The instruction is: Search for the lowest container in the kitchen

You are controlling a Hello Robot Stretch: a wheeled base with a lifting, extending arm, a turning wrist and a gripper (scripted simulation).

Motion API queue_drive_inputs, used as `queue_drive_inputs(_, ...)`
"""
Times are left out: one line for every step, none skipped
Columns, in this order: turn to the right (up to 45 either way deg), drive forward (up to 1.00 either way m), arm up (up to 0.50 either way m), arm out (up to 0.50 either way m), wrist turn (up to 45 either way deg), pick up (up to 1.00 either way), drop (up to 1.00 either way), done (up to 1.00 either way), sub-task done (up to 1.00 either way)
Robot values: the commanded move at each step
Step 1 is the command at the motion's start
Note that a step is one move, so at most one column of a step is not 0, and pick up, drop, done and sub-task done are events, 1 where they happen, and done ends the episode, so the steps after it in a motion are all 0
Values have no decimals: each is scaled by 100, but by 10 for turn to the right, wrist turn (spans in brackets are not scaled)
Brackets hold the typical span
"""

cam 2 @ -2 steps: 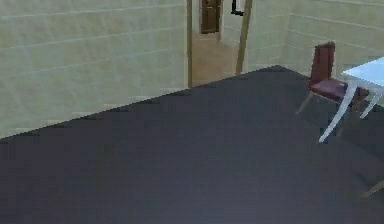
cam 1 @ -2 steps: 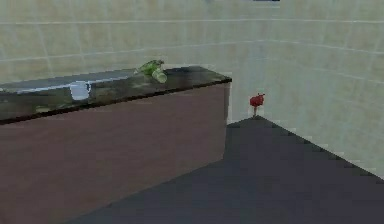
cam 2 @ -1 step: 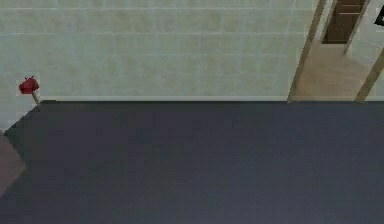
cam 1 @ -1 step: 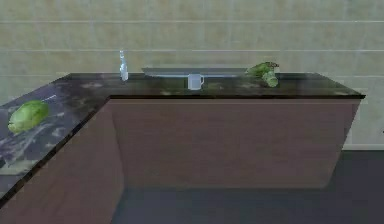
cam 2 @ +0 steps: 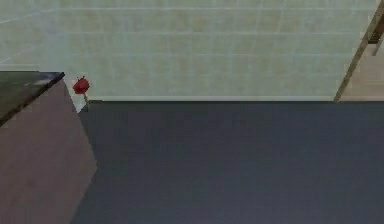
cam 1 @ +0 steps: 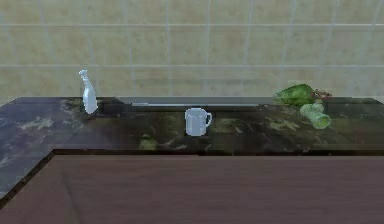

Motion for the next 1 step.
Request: queue_drive_inputs(0,15,0,0,0,0,0,0,0)
